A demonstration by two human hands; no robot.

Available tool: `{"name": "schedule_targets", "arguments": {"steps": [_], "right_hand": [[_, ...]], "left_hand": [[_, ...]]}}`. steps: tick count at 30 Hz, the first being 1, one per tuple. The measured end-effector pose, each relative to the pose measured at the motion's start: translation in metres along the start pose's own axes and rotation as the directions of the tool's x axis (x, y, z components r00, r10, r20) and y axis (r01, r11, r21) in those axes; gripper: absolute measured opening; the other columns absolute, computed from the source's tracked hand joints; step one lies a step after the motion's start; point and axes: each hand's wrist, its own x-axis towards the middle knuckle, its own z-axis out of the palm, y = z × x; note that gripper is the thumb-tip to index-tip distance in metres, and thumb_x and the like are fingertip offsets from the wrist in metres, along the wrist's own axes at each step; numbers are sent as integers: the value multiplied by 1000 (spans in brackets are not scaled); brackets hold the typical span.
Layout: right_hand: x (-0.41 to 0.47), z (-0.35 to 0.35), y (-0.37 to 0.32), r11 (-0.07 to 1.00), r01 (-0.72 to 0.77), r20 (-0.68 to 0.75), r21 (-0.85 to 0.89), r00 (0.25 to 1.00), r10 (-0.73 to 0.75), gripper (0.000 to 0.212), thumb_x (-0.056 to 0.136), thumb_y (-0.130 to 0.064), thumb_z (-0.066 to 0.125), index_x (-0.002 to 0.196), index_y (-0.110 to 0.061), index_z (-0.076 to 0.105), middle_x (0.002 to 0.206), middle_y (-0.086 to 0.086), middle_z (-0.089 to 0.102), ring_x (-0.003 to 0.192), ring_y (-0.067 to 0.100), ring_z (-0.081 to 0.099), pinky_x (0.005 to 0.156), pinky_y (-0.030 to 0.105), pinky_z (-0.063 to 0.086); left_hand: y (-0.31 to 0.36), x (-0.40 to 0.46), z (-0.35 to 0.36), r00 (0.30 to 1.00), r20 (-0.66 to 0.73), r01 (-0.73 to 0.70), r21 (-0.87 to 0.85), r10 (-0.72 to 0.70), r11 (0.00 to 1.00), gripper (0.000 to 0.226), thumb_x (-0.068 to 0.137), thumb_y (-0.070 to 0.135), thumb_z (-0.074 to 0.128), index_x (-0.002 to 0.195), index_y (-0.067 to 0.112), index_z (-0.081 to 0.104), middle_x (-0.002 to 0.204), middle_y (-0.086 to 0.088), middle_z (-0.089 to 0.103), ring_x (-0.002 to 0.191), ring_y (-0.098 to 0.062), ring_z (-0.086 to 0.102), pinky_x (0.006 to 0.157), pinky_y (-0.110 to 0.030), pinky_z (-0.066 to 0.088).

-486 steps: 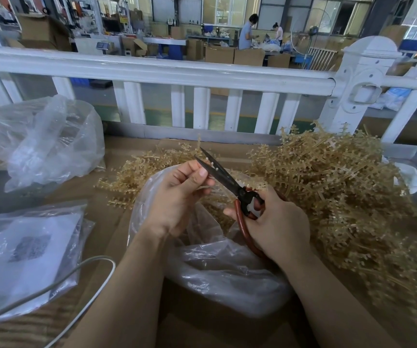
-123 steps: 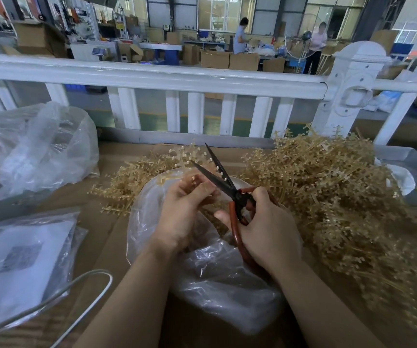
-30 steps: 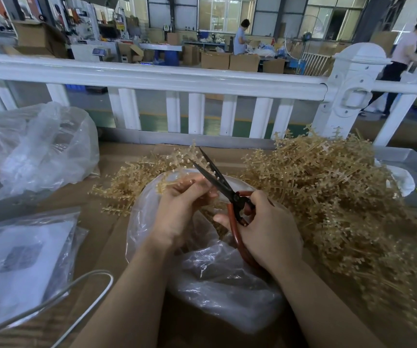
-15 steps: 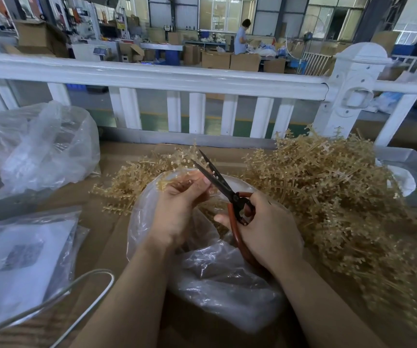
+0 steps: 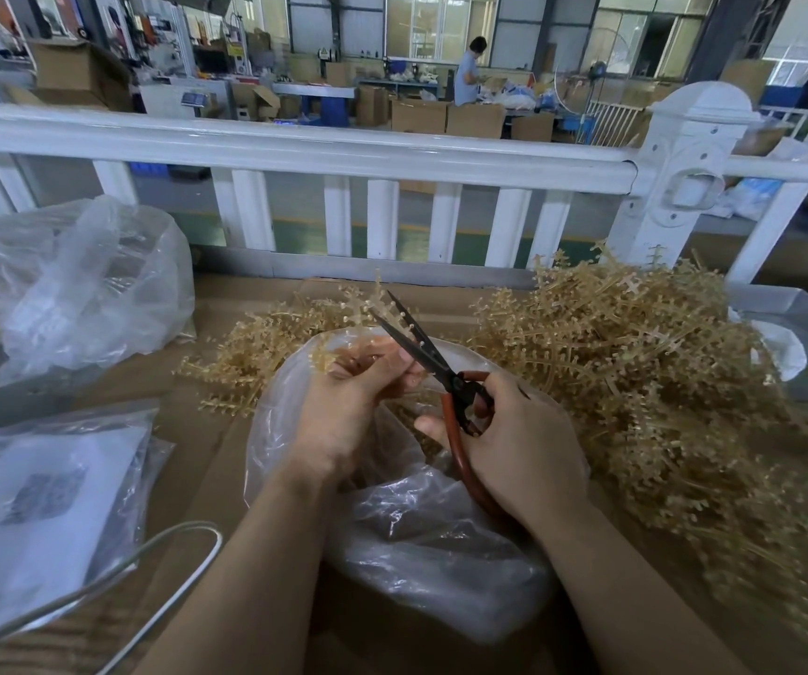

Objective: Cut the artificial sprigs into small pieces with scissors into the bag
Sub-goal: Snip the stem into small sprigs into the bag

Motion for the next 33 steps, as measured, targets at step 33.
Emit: {"name": "schedule_targets", "arguments": {"steps": [33], "right_hand": [[4,5,8,998,-20,82,64,997,14,69,66,-97,45,95,-35,54,72,-26,52,69,-11,50,58,14,39]], "left_hand": [[-4,7,-9,1000,16,23,-90,-22,996,22,64,26,84,82,18,74,74,-2,71,73,-15,69,75,-30,57]]}}
